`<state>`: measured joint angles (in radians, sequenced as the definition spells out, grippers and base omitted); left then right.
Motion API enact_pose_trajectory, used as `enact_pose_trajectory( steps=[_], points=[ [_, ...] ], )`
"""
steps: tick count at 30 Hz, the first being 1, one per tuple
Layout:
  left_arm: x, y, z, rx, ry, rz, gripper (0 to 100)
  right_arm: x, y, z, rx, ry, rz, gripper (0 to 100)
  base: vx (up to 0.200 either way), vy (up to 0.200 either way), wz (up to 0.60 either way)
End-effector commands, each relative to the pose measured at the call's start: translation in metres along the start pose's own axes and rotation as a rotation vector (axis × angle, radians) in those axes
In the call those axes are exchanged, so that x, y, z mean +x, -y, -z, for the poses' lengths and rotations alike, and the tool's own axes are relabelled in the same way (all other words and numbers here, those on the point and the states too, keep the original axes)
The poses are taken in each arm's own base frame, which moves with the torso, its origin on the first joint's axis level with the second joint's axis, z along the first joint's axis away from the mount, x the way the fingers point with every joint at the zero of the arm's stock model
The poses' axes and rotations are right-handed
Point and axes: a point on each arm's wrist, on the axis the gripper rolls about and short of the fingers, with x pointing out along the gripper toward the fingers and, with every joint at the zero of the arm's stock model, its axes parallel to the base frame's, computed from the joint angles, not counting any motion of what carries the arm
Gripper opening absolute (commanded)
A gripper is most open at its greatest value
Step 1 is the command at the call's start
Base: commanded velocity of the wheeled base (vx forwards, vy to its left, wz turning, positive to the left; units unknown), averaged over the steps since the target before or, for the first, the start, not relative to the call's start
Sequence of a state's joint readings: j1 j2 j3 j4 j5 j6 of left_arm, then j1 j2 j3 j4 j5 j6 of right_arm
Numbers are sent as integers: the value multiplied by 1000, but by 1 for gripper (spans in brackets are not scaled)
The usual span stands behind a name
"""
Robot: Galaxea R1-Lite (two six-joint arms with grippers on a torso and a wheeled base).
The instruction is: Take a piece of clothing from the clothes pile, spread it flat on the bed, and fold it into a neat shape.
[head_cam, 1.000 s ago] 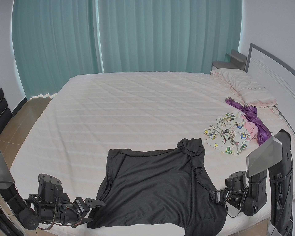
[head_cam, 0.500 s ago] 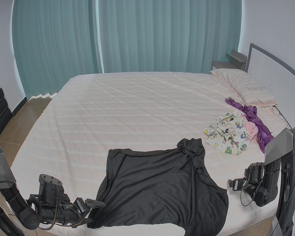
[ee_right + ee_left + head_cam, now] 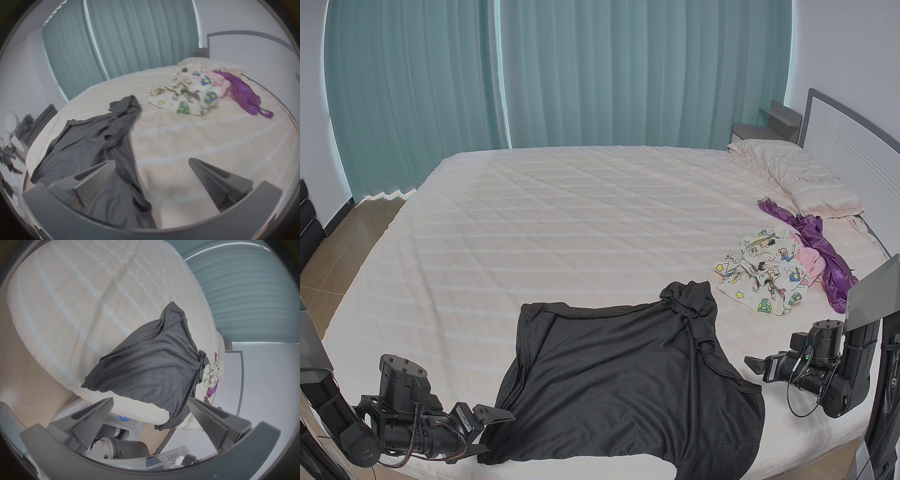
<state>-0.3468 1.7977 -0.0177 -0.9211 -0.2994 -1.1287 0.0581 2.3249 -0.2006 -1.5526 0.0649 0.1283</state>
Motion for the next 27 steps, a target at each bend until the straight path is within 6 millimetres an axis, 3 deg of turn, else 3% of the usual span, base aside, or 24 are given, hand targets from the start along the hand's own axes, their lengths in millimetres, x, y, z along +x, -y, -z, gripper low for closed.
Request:
enact_pose_trajectory(
  steps=[1,3,8,18,25,26,27],
  points=[
    [-1,-4,2,-4,-9,-15,100,8,-20,-2,-78,11,-71,100,0,0,0],
    [-1,-4,2,-5,-9,-17,100,24,-25,3,-180,-25,-49,100,0,0,0],
    [-2,-4,3,-5,-9,-19,100,54,-38,-5,-241,-9,-28,100,0,0,0],
    [-3,-6,4,-16,-14,-34,100,74,-72,-8,-292,-51,-102,100,0,0,0],
    [-5,-5,4,-33,-13,-28,100,87,-79,-1,-317,-84,-91,100,0,0,0],
    [-5,-5,4,-33,-13,-28,100,89,-78,-3,-315,-80,-74,0,0,0,0],
    [-5,-5,4,-33,-13,-28,100,89,-77,-4,-313,-80,-67,0,0,0,0]
  ],
)
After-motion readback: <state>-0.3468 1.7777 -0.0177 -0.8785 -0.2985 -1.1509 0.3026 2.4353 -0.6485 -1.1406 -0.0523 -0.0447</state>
